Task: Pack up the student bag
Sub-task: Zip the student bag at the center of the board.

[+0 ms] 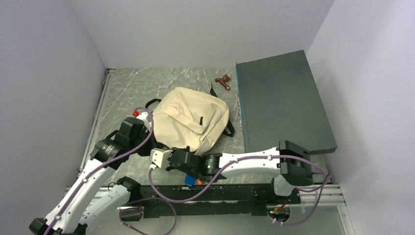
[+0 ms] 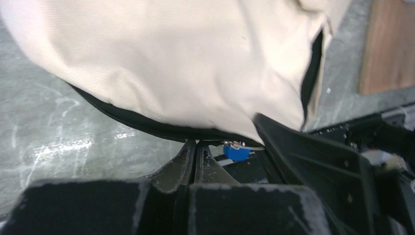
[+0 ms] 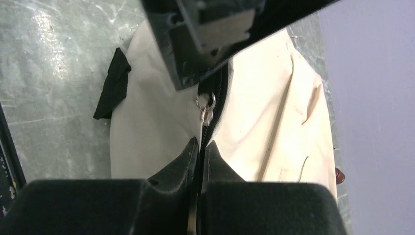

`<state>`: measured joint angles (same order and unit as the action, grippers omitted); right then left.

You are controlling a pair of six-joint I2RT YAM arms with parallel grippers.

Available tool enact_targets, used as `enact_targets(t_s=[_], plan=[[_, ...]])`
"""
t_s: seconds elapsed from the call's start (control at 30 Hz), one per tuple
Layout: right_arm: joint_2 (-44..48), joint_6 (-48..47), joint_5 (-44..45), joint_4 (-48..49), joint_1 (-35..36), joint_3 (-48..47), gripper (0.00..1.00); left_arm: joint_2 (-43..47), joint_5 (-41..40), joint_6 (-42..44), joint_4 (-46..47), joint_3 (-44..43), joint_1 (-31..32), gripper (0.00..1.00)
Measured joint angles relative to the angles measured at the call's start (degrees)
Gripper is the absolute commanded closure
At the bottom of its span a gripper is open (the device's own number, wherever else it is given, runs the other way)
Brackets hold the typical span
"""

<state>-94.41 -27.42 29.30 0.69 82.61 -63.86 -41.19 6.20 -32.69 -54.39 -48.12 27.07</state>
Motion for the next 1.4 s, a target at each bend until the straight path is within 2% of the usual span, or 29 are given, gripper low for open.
enact_targets(t_s=[0.13, 0.2, 0.3, 0.47, 0.5, 0.53, 0.6, 0.87, 0.97, 1.13, 1.2, 1.23, 1.27, 1.3, 1.33, 1.4], plan=[[0.02, -0.02, -1.92, -0.63, -0.42, 0.02, 1.00, -2.64, -2.16, -0.13, -0.15, 0.11, -4.68, 1.00], [0.35, 0.02, -3.30, -0.48, -0.74, 0.35, 1.00, -2.82, -1.66, -0.07, 0.24, 0.83, -9.55, 1.00], [1.20, 0.50, -5.84, 1.22, -1.40, 1.53, 1.00, -2.93, 3.26, -0.42, -0.22, 1.75, -16.57, 1.00], [2.84, 1.57, -7.28, 2.67, -1.73, 3.26, 0.99, -3.76, 11.02, 2.23, 0.24, 1.68, -21.64, 1.00], [2.84, 1.97, -7.23, 2.01, -1.73, 2.86, 0.78, -4.11, 12.41, 3.43, 0.42, 1.66, -22.21, 1.00], [2.84, 2.47, -7.17, 0.76, -1.73, 2.08, 0.67, -4.15, 13.84, 4.33, 0.55, 1.66, -22.62, 1.00], [2.91, 3.72, -6.08, -2.73, -1.57, 0.52, 0.52, -4.24, 13.81, 5.97, 1.60, 1.70, -23.21, 1.00], [-1.53, 7.78, -2.08, -14.62, -0.79, -9.70, 0.12, 1.05, 8.13, 8.26, 4.15, 1.73, -24.13, 1.00], [-4.37, 8.46, -1.01, -14.67, -0.76, -12.57, 0.07, 0.70, 8.00, 8.76, 4.24, 1.77, -24.13, 1.00], [-9.92, 8.39, 0.07, -15.47, -1.40, -17.25, 0.10, 0.24, 8.22, 9.51, 4.61, 2.27, -24.13, 1.00], [-12.55, 8.35, 0.44, -15.34, -2.21, -19.63, 0.16, 0.39, 8.46, 9.60, 4.72, 2.25, -24.13, 1.00], [-13.40, 8.17, 0.70, -15.23, -2.54, -20.41, 0.29, 0.50, 8.52, 9.64, 4.79, 2.27, -24.13, 1.00], [-14.43, 7.96, 0.96, -15.23, -2.75, -21.35, 0.56, 0.59, 8.57, 9.75, 4.79, 2.27, -24.13, 1.00], [-15.28, 7.48, 1.40, -15.23, -2.97, -22.14, 0.94, 0.70, 8.61, 9.77, 4.83, 2.27, -24.13, 1.00], [-16.31, 7.30, 2.03, -15.28, -3.21, -23.04, 1.00, 0.76, 8.70, 9.77, 4.90, 2.27, -24.13, 1.00], [-17.35, 7.23, 2.86, -14.84, -3.37, -23.85, 1.00, 0.81, 8.52, 9.70, 5.57, 2.54, -24.26, 1.00]])
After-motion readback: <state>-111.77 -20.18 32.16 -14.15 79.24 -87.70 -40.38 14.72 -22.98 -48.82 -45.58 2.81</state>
